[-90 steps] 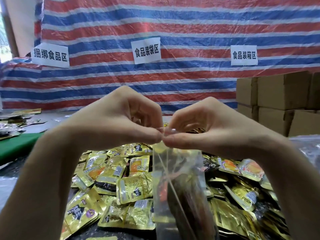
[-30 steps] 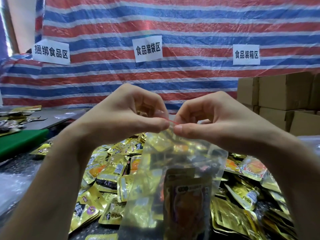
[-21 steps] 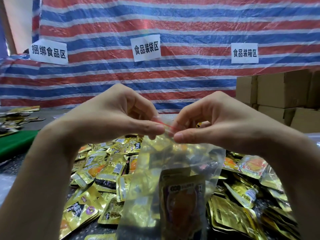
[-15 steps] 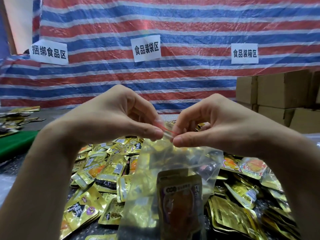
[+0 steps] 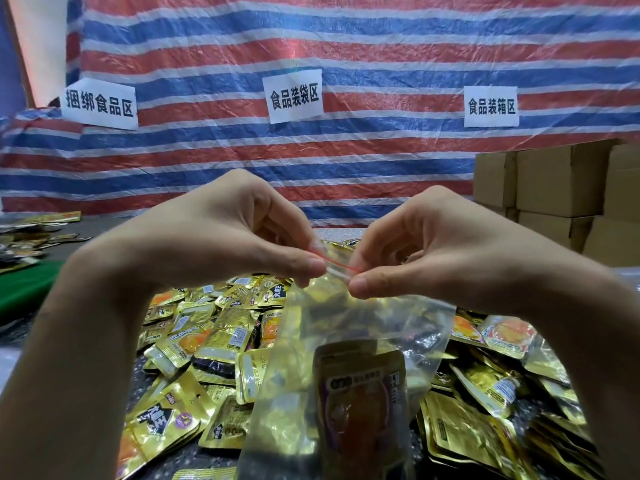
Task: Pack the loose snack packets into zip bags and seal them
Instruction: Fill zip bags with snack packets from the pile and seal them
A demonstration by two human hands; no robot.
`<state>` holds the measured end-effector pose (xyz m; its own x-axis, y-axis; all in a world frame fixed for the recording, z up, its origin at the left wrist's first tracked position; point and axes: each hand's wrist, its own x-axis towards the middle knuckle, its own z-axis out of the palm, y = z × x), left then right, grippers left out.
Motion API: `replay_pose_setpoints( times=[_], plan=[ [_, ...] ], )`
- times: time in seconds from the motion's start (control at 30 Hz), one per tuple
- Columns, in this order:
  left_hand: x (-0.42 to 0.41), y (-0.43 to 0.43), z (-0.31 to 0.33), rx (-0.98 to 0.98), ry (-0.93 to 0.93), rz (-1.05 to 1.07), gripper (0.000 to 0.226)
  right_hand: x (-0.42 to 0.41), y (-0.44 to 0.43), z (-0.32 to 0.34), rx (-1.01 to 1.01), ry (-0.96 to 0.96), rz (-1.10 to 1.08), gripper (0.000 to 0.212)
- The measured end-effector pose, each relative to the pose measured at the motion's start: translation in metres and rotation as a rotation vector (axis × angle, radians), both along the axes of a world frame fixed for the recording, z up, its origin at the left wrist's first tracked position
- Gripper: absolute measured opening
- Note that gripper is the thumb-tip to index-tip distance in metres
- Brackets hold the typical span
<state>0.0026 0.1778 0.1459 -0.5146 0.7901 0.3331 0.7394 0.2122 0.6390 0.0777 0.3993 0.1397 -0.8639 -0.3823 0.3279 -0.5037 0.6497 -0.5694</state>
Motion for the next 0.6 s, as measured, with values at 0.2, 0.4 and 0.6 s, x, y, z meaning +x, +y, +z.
replay_pose_setpoints(
  times=[0.2,0.4,0.6],
  plan=[
    [0.002,0.001,0.001,-0.017,0.014,-0.007,0.022,0.001,-0.003,0.0,0.018,0.016,-0.024,0.006],
    [0.007,0.01,0.0,0.056,0.118,0.019,0.01,-0.001,-0.009,-0.002,-0.023,0.06,-0.054,0.01],
    [0.009,0.014,0.0,0.082,0.141,0.021,0.007,-0.001,-0.012,-0.004,-0.051,0.111,-0.038,0.01]
  ],
)
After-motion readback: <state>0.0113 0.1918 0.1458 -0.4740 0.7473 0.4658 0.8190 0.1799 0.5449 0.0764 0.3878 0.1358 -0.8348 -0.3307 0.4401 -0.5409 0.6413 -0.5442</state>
